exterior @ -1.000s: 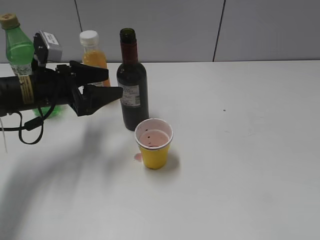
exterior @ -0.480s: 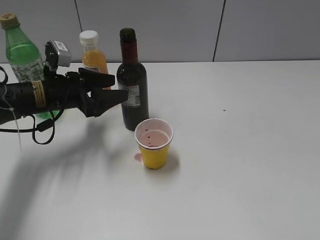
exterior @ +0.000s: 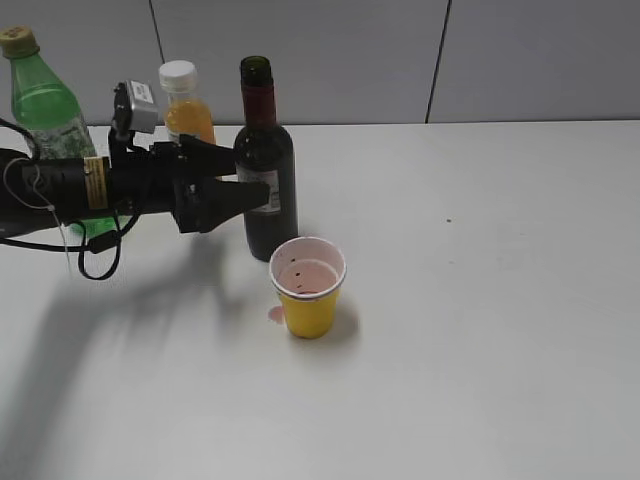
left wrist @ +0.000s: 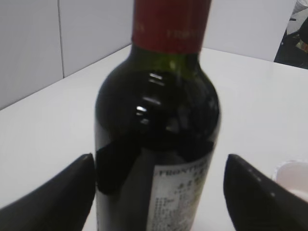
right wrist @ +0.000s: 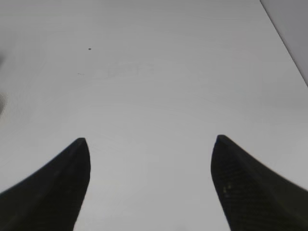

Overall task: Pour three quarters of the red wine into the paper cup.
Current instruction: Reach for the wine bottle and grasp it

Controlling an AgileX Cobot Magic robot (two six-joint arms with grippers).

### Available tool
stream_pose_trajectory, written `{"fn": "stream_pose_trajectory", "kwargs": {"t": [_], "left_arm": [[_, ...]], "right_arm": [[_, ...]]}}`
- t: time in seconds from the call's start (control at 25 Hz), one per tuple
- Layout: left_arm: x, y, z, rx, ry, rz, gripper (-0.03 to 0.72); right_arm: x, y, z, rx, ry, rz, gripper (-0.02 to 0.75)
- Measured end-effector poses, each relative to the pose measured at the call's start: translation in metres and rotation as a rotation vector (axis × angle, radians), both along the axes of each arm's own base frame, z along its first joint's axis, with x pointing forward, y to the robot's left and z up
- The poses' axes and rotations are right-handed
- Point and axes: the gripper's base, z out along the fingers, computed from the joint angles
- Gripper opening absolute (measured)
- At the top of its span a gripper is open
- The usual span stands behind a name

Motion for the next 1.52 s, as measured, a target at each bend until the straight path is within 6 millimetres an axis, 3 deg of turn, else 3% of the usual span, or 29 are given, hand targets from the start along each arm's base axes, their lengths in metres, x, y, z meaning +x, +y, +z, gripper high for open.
{"fn": "stream_pose_trajectory", "kwargs": {"t": [0.36,0.88,1.52], "left_arm": [[0.004,-0.008,-0.009,-0.010,0.028,0.014,0.629],[0.011,-0.036,-0.017,-0.025,0.019,-0.020,0.629],[0.012,-0.044,-0.016,-0.043,0.024,0.008,0.615]], "right_arm": [[0.000,0.000,0.000,0.000,0.000,0.000,0.592],[0.000,0.000,0.000,0.000,0.000,0.000,0.592],[0.000,0.000,0.000,0.000,0.000,0.000,0.592]]}}
